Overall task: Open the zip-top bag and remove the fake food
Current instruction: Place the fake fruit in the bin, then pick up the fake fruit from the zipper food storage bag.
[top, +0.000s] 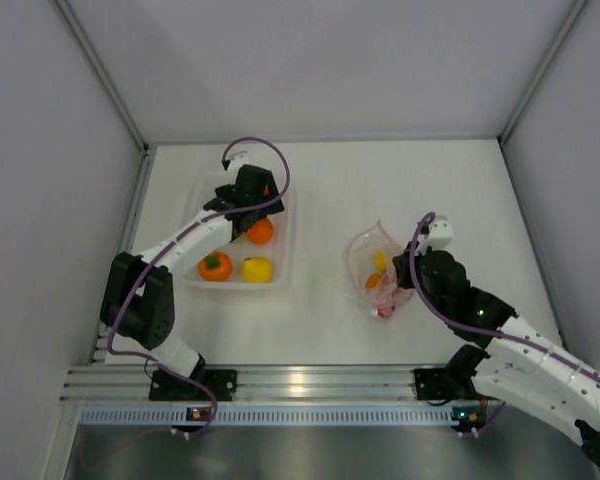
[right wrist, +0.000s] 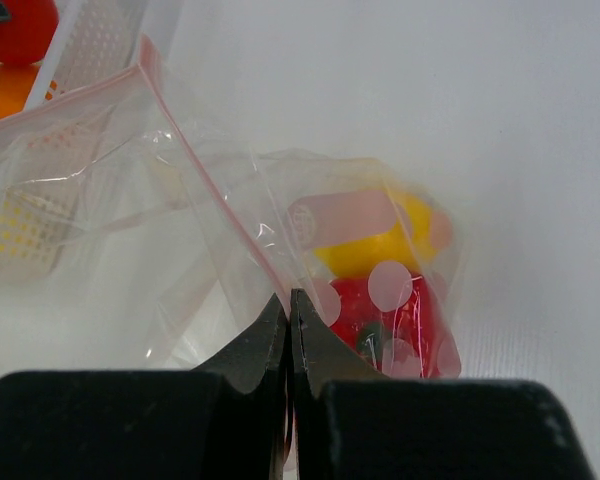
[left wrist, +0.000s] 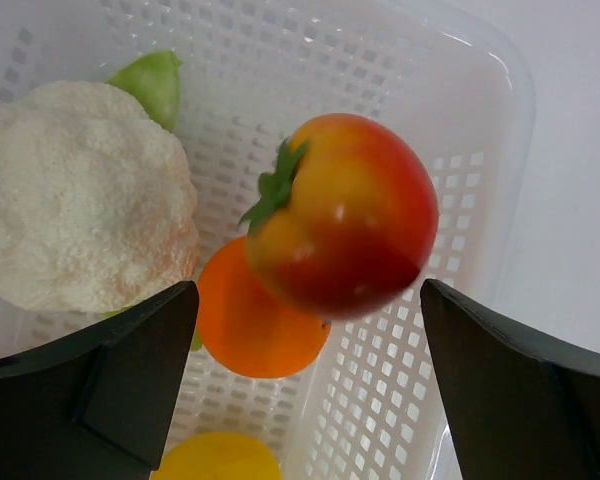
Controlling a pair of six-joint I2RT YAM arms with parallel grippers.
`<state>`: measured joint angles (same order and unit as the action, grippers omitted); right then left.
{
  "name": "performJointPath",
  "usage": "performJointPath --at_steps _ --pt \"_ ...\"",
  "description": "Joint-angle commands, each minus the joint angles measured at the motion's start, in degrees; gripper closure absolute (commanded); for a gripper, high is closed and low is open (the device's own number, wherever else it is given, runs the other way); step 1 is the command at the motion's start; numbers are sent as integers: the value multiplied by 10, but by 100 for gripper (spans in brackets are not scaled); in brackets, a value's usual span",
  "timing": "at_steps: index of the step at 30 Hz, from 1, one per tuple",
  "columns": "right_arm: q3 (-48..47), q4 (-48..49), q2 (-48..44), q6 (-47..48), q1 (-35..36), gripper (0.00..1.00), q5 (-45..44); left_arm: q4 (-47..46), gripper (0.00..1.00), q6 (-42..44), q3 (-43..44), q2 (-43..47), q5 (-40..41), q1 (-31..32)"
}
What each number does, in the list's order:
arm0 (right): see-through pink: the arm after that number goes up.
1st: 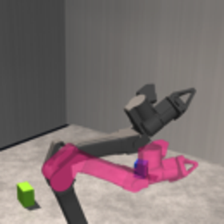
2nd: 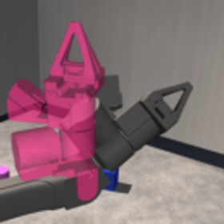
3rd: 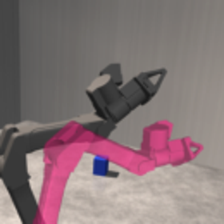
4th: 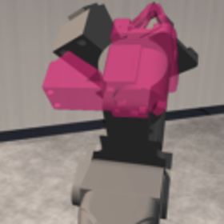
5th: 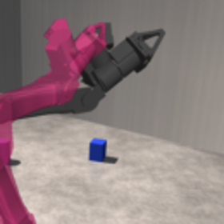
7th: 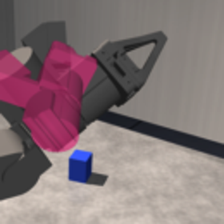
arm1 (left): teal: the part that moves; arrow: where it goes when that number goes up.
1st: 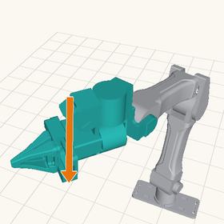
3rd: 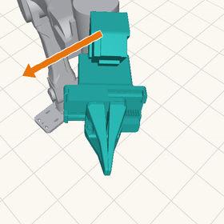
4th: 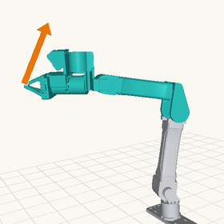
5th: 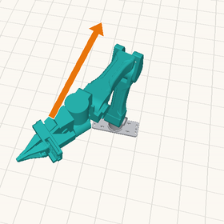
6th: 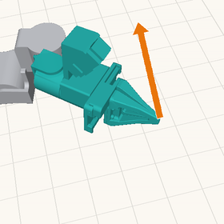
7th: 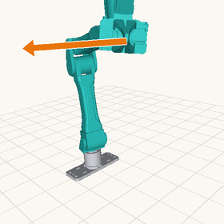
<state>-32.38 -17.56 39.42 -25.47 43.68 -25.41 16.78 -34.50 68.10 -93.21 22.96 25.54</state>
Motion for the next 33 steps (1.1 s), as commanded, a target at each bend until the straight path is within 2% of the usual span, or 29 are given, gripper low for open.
performJointPath --at_steps 1,4,8,11,12,13,18,20,22,26,30,31,33 --pt "-35 1 -5 10 -6 100 4 2 2 1 -2 54 7 -1" --pt "-48 -5 3 11 -6 100 16 0 2 1 -15 101 -26 -1" --pt "-88 -27 18 22 -5 100 37 -7 2 -1 -16 175 -156 6" --pt "-121 -53 33 25 -5 100 47 -31 2 17 -17 203 -223 42" --pt "-128 -61 36 18 -5 100 47 -33 2 26 -11 206 -281 50" --pt "-135 -70 40 16 -5 100 46 -32 2 29 0 210 -296 69" --pt "-159 -70 58 -3 -4 100 67 -91 2 37 -4 272 -334 164" --pt "-163 -58 68 -5 -5 100 90 -141 3 28 -30 304 -356 173" --pt "-166 -49 74 -9 -4 100 101 -150 5 7 -33 317 -374 175" --pt "-184 -28 94 -15 3 100 103 -155 7 27 -39 314 -340 214" --pt "-204 -25 119 -20 19 100 88 -155 24 8 -37 288 -366 224" --pt "-207 -20 128 -22 23 100 84 -155 31 9 -33 277 -362 230" --pt "-212 -12 137 -26 31 100 74 -155 39 14 -24 270 -340 247"
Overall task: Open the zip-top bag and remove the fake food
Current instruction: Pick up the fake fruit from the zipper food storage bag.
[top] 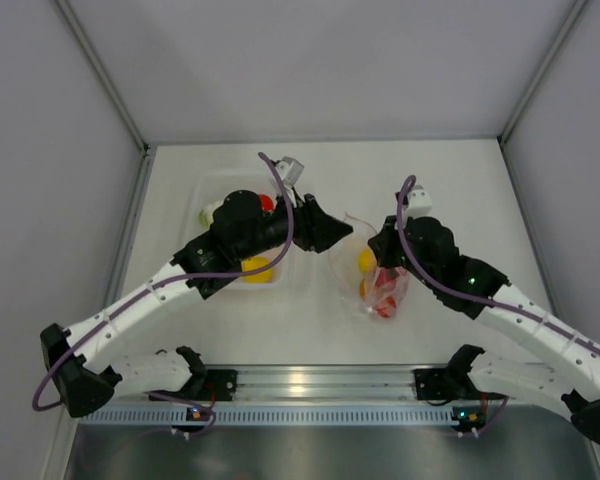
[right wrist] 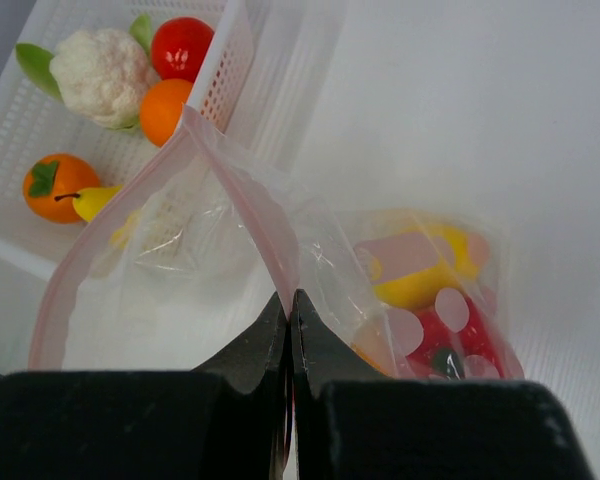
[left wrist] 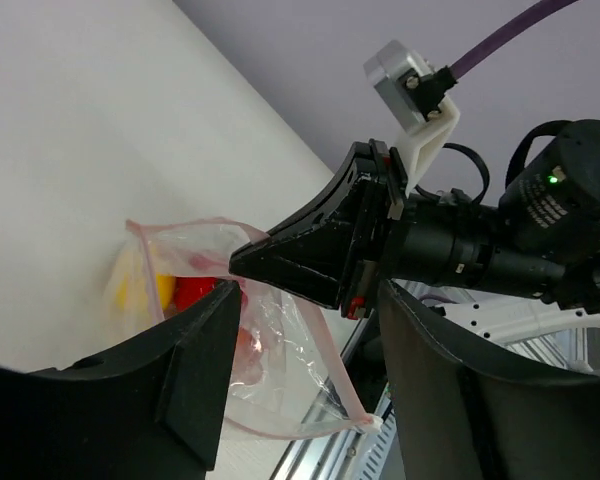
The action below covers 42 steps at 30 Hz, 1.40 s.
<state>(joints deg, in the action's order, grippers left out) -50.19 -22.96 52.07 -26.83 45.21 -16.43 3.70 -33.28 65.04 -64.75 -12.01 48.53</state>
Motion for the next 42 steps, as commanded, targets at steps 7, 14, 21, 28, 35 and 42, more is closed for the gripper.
performJointPath --at_steps 7,14,21,28,35,42 --pt "-66 63 52 -16 45 100 -55 -2 66 1 15 -55 69 26" --pt "-103 108 89 -29 60 100 -19 52 76 9 12 -49 151 44" --pt "-102 138 109 -39 66 100 -27 113 78 21 -1 -20 181 45" --pt "-85 106 112 -34 67 100 -83 115 80 9 5 -125 196 47" --pt "-46 68 95 -23 67 100 -136 114 80 -13 58 -221 291 101" --pt "-9 14 54 -7 64 100 -170 114 64 -25 88 -324 325 103"
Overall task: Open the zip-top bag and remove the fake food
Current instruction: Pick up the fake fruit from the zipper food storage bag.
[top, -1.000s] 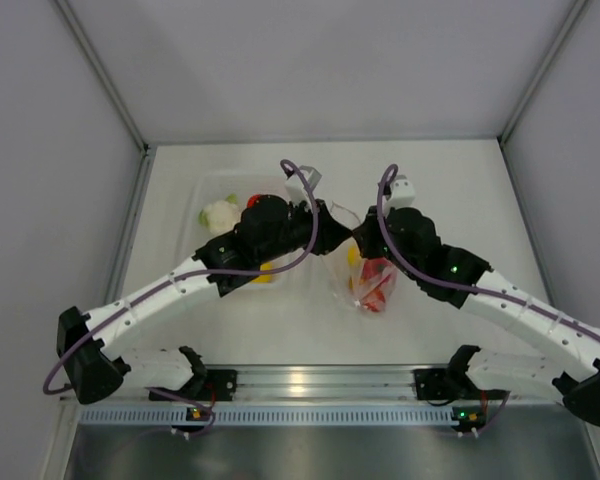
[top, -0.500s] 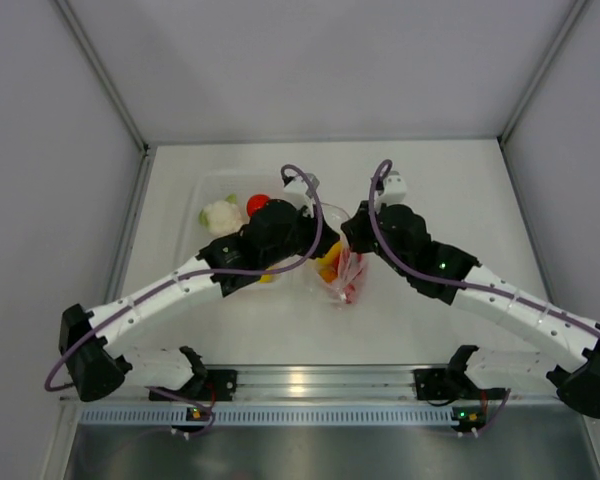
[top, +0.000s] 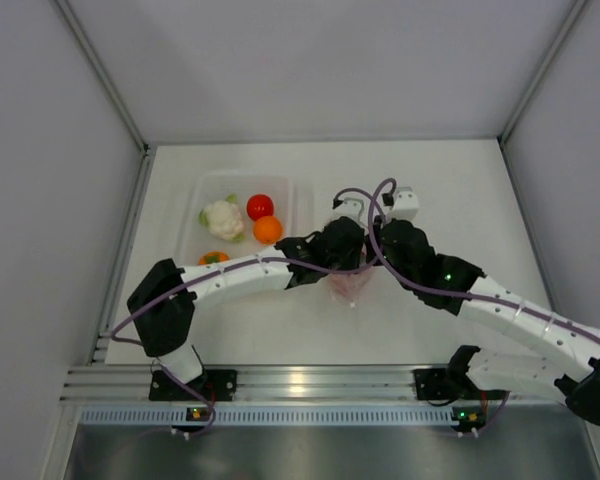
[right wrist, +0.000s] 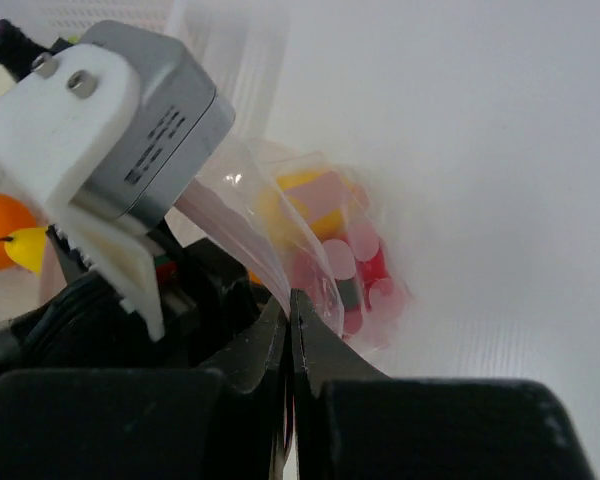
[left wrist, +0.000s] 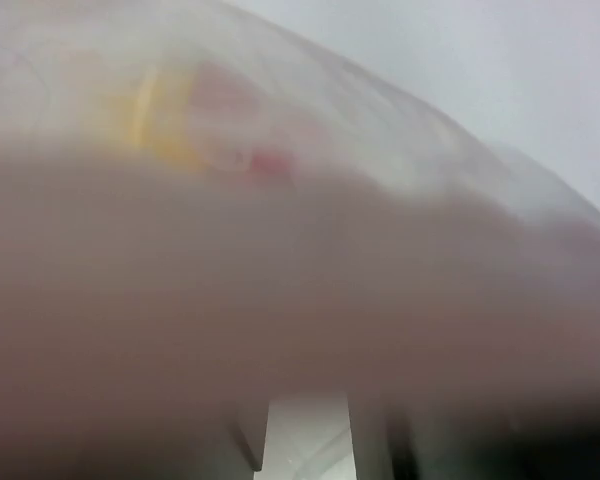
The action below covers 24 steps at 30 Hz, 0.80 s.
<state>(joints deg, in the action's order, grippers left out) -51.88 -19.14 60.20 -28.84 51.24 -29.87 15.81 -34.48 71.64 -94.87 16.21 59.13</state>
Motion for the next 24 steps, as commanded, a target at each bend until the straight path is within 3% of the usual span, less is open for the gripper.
performJointPath --at_steps 1,10,17,24 --pt "24 -23 -39 15 3 100 -25 -7 62 -18 25 -44 46 -2" --pt "76 -49 -96 32 -7 100 -10 -7 51 -33 61 -110 79 -2" --pt "87 -83 -134 42 -13 100 -23 -9 31 -24 90 -125 56 -2" --pt "99 -97 -166 53 -18 100 -1 -53 19 -6 98 -143 33 -2"
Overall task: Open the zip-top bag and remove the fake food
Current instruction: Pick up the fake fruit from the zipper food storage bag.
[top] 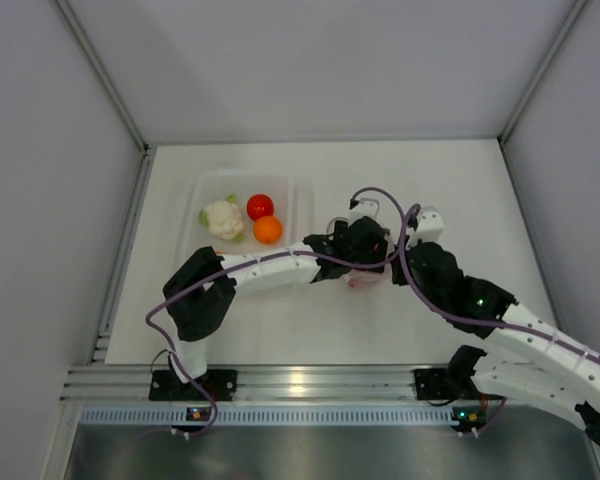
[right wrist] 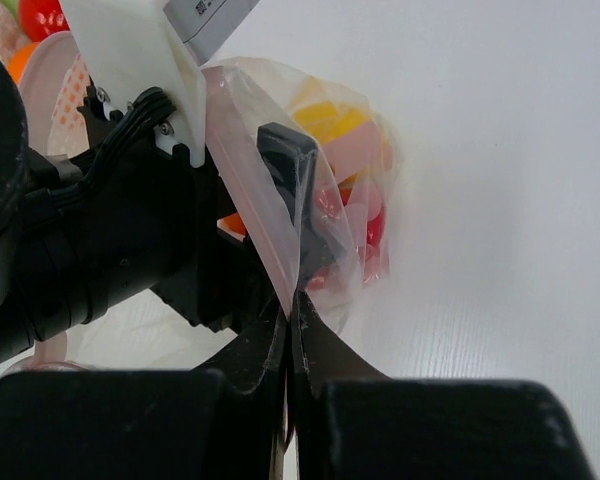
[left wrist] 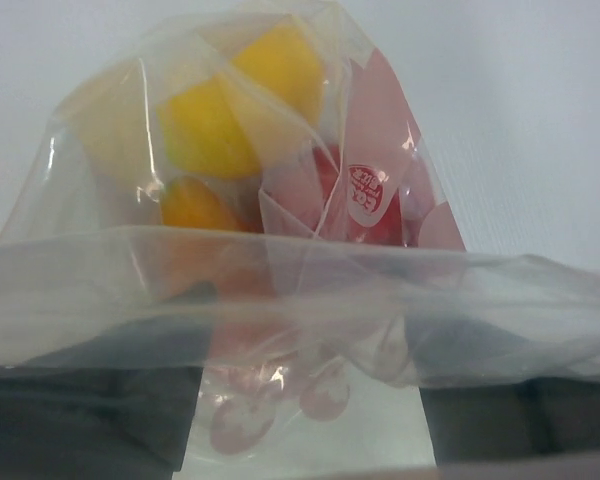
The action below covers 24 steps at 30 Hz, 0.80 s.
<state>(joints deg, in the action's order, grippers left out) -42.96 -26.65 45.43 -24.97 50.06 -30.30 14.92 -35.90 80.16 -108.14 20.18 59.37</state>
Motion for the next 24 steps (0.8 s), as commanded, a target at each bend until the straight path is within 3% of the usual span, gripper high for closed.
performJointPath --at_steps 1,11,18,24 --pt "14 -23 -19 15 -7 100 12 -55 18 17 11 -11 -21 -5" --pt "58 -36 -47 -6 -11 100 41 -140 16 29 34 -73 -67 -4" --pt "69 -40 -71 -15 -11 100 62 -143 16 22 76 -148 -66 3" --pt "72 -41 -83 -16 -11 100 70 -143 30 23 84 -168 -49 2"
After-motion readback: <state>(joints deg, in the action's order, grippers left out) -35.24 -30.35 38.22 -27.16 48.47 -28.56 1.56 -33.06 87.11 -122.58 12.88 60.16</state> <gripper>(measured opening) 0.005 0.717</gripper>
